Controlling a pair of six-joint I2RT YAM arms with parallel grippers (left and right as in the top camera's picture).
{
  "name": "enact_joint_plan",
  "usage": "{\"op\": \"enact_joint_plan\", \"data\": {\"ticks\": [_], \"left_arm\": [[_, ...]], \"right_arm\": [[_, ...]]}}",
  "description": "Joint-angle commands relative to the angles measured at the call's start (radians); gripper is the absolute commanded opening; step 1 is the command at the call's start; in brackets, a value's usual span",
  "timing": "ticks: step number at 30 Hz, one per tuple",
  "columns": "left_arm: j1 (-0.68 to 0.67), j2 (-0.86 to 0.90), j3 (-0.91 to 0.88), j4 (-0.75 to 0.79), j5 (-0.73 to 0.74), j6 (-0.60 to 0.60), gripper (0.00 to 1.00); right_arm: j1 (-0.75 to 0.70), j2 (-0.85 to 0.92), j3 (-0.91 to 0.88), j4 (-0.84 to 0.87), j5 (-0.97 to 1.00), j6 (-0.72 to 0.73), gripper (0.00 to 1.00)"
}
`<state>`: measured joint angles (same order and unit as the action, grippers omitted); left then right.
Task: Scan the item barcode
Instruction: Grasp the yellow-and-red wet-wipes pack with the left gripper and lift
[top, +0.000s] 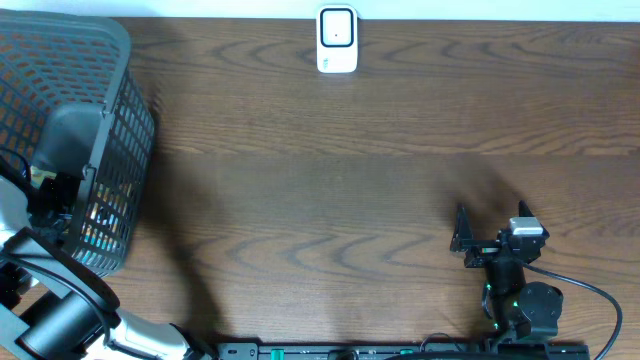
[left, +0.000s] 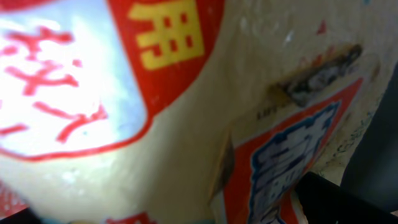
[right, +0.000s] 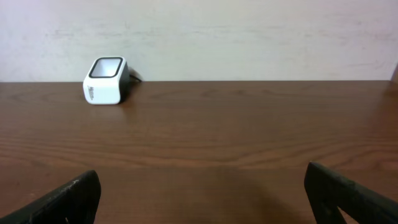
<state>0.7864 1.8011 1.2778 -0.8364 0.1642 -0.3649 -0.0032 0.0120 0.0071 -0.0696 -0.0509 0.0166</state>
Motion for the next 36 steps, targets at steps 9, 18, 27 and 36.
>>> {"op": "enact_joint_plan", "data": {"ticks": [9,18,27,36], "left_arm": [[0.003,0.016,-0.014,-0.003,0.003,0.013,0.73],[0.003,-0.042,0.017,-0.026,0.031,0.012,0.24],[0.003,-0.241,0.017,-0.022,0.031,-0.068,0.11],[0.003,-0.527,0.017,0.024,0.046,-0.313,0.08]], "right_arm": [[0.011,-0.006,-0.002,-0.004,0.007,-0.003,0.99],[0.011,-0.006,-0.002,-0.004,0.007,-0.003,0.99],[0.011,-0.006,-0.002,-0.004,0.007,-0.003,0.99],[0.011,-0.006,-0.002,-0.004,0.007,-0.003,0.99]]}}
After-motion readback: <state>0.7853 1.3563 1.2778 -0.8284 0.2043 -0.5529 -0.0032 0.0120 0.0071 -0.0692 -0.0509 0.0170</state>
